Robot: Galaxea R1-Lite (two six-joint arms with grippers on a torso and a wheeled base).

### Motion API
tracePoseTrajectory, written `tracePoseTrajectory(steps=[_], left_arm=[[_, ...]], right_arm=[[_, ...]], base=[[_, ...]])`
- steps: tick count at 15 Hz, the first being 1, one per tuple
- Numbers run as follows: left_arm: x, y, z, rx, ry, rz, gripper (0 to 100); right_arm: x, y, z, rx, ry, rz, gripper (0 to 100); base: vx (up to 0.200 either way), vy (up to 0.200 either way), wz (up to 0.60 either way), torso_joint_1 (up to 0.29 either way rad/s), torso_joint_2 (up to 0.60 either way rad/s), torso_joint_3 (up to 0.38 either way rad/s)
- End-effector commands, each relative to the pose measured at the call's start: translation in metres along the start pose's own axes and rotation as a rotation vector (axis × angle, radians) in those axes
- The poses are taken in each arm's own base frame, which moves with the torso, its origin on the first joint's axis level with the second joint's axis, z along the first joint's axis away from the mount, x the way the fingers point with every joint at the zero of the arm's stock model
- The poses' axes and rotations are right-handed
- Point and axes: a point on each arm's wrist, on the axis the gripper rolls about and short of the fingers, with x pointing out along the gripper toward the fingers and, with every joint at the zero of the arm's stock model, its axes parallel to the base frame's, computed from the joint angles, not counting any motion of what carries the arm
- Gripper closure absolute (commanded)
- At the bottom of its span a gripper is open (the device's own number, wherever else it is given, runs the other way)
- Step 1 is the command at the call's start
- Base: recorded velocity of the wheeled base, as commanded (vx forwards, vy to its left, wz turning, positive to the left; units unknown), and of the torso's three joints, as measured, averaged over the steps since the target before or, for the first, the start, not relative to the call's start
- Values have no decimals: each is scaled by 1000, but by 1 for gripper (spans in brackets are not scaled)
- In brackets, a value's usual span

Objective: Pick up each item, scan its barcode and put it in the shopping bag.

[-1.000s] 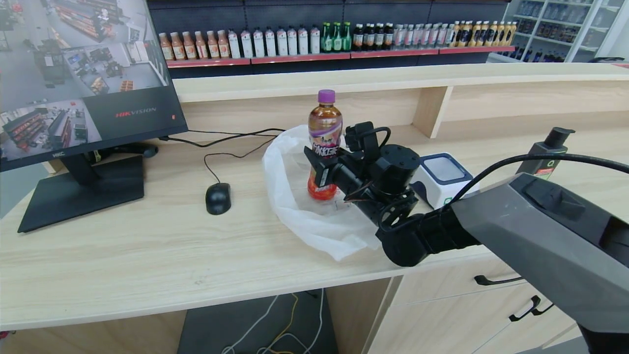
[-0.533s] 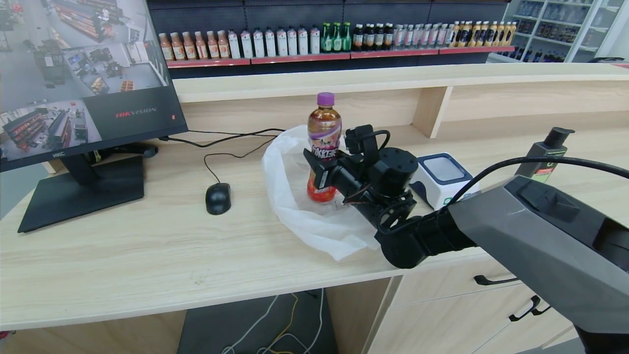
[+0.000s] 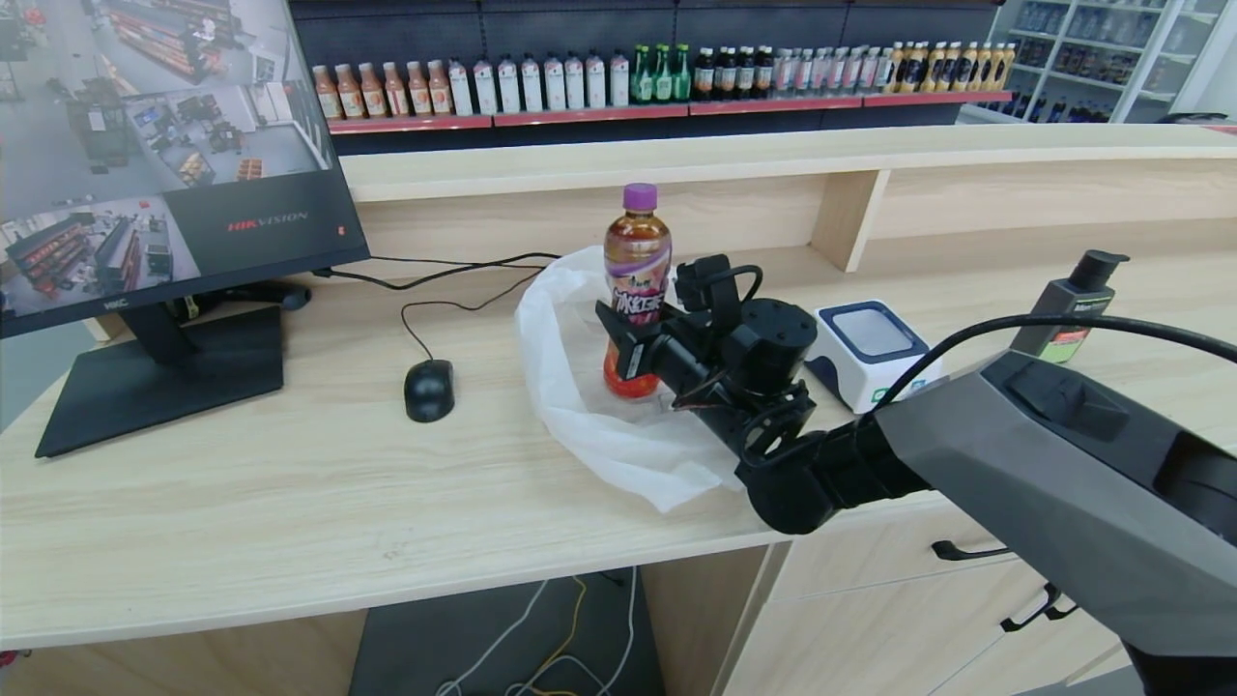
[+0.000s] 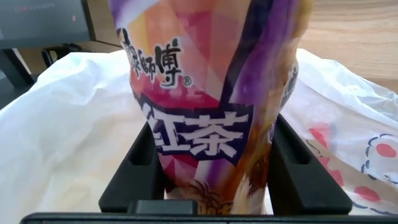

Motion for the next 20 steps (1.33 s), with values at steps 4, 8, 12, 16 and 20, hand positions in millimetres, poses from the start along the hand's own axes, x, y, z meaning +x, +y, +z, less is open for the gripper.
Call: tracePoseTrajectory(steps=[4,8,12,16,20], left_arm=[[0,0,0,0,0,1,0],[0,0,0,0,0,1,0],[0,0,0,0,0,1,0],[0,0,0,0,0,1,0],[0,0,0,0,0,1,0]], right_arm=[[0,4,-3,2,7,7,100],[0,6,-1,3,-3,8,0],[0,6,4,1,-39,4,0],[-4,7,34,-4,-100,-32,0],[-30,8,67,-36,-99,-37,0]], base=[[0,0,0,0,0,0],[0,0,0,0,0,0],[0,0,0,0,0,0],[0,0,0,0,0,0],[0,0,0,0,0,0]])
